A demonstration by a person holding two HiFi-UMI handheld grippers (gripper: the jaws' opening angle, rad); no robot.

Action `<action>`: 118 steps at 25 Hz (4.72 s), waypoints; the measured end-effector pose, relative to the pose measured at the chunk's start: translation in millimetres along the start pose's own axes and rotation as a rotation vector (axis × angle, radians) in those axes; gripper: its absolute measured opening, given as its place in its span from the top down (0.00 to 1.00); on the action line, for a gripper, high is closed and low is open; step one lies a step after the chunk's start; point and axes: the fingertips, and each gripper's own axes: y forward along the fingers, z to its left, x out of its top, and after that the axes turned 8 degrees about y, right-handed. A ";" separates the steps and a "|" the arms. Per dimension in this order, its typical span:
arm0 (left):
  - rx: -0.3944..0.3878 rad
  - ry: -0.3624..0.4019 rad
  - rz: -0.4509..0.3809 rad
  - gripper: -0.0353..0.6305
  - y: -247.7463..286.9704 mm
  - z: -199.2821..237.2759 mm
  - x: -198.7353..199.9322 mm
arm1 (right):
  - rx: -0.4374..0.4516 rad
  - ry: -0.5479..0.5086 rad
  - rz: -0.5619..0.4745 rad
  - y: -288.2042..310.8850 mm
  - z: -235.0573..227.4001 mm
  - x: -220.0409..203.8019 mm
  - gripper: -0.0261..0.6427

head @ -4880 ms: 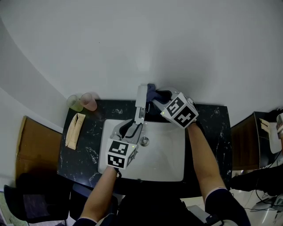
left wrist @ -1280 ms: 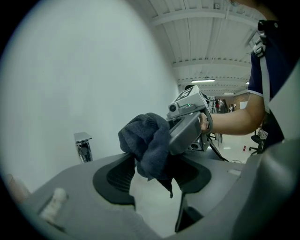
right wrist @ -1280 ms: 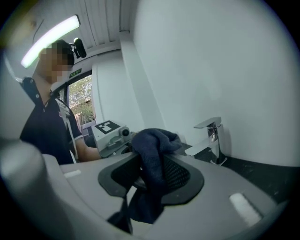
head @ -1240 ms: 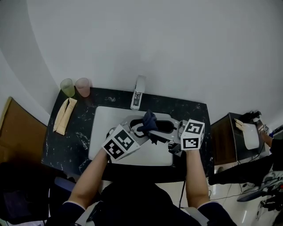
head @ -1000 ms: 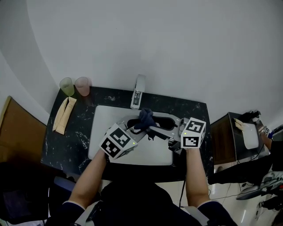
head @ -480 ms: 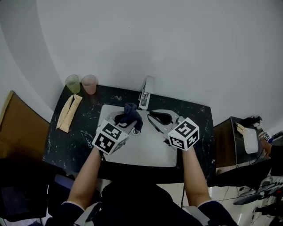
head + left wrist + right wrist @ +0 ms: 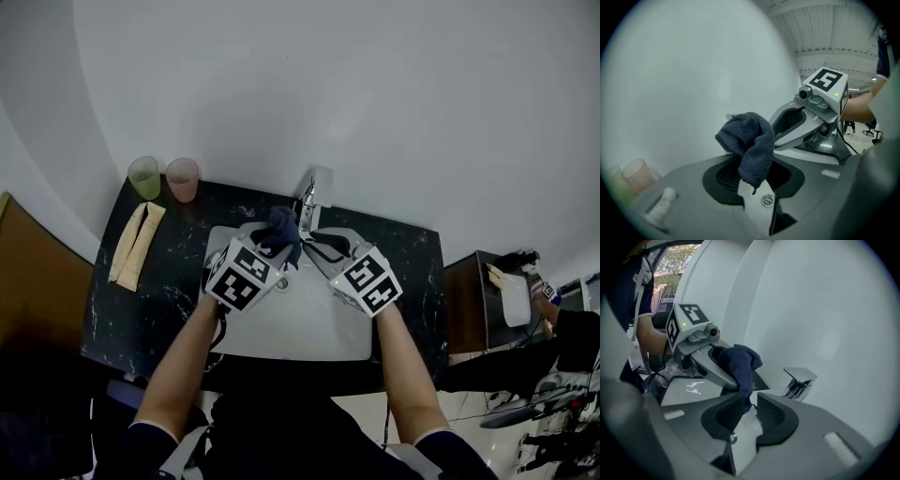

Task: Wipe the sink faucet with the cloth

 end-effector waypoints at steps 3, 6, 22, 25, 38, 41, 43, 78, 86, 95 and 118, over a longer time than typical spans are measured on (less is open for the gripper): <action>-0.028 0.015 0.014 0.76 10.4 1.2 -0.2 | -0.008 -0.028 0.038 3.2 2.1 -3.5 0.83; -0.042 0.011 0.014 0.77 17.2 9.7 -3.4 | -0.015 -0.052 0.056 4.7 2.6 -4.7 0.85; -0.060 0.059 0.007 0.77 77.8 65.2 8.7 | -0.048 -0.085 0.103 6.8 1.1 -5.6 0.88; -0.046 0.091 0.017 0.77 87.2 74.8 10.1 | -0.064 -0.083 0.121 4.9 0.4 -10.7 0.88; -0.032 0.259 0.041 0.77 100.0 91.7 29.5 | -0.063 -0.094 0.116 6.6 3.3 -13.1 0.88; -0.020 0.286 -0.008 0.77 87.7 93.3 53.6 | -0.059 -0.091 0.111 6.4 3.7 -13.1 0.88; -0.011 0.290 -0.050 0.77 78.3 91.2 71.0 | -0.061 -0.087 0.107 6.0 3.6 -13.2 0.88; -0.116 0.094 0.177 0.79 133.1 79.1 -35.8 | -0.058 -0.044 0.068 5.0 2.8 -11.0 0.88; -0.144 0.070 0.202 0.80 130.0 70.2 -45.3 | -0.052 -0.041 0.068 5.7 2.3 -11.7 0.88; -0.140 0.004 0.181 0.80 116.8 55.5 -48.9 | -0.041 -0.044 0.038 7.0 3.7 -5.3 0.88; -0.010 0.176 0.095 0.79 105.5 91.7 24.6 | -0.049 0.016 0.018 7.0 1.5 -6.0 0.88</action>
